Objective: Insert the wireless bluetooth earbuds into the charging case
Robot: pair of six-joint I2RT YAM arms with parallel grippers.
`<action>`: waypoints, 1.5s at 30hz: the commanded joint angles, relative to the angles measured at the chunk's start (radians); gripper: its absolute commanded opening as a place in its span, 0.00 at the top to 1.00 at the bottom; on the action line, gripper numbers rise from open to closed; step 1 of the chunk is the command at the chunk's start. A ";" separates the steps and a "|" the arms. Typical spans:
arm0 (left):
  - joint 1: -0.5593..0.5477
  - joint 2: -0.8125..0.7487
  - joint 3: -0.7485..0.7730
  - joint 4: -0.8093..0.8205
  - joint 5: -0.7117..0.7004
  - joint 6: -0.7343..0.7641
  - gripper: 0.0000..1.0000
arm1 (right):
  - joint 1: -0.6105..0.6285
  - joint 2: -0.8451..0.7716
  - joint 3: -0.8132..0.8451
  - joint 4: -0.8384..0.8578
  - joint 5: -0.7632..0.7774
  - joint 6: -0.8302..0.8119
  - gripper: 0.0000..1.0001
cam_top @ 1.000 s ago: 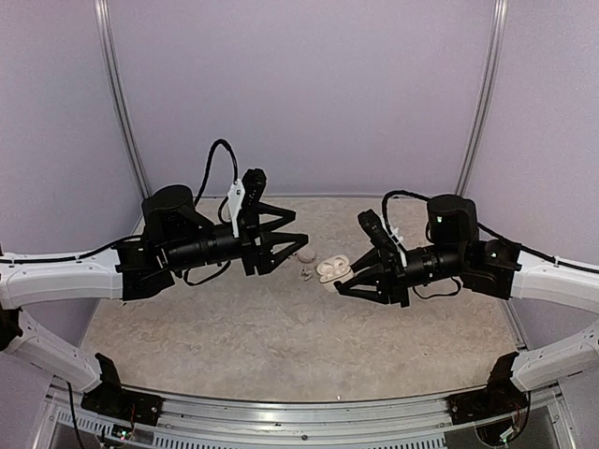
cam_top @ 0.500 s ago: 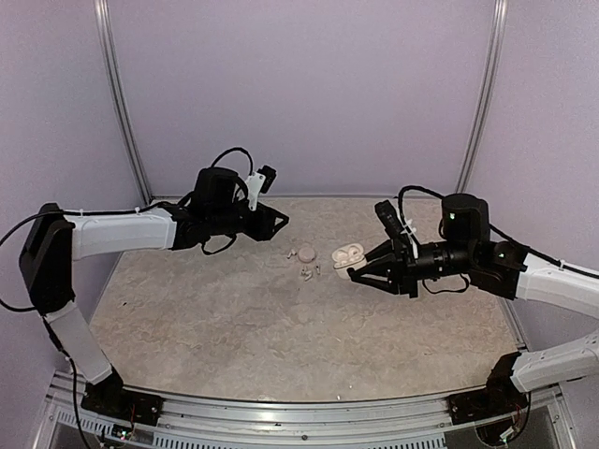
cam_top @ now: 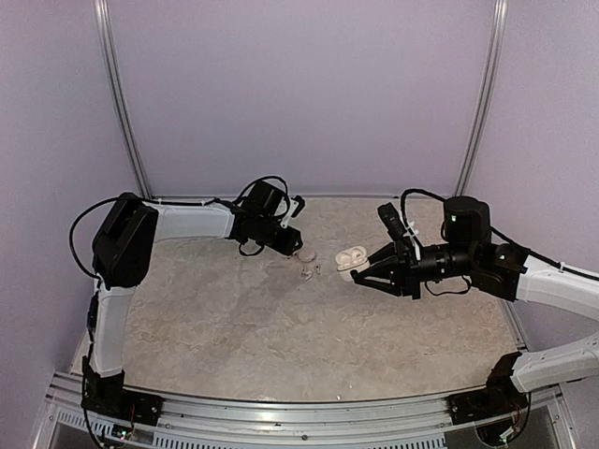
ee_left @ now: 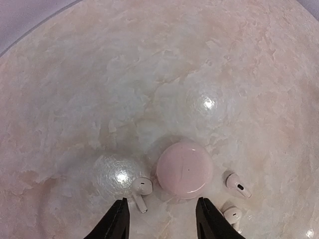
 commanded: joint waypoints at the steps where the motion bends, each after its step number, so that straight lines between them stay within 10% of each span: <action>1: 0.012 0.054 0.064 -0.073 -0.029 0.007 0.54 | -0.014 -0.020 -0.008 0.032 -0.024 0.010 1.00; 33: 0.027 0.233 0.254 -0.235 -0.024 0.011 0.77 | -0.021 -0.009 -0.008 0.025 -0.024 -0.002 1.00; 45: -0.012 -0.070 -0.178 -0.208 -0.011 -0.070 0.88 | -0.020 -0.019 -0.009 0.032 -0.046 0.002 1.00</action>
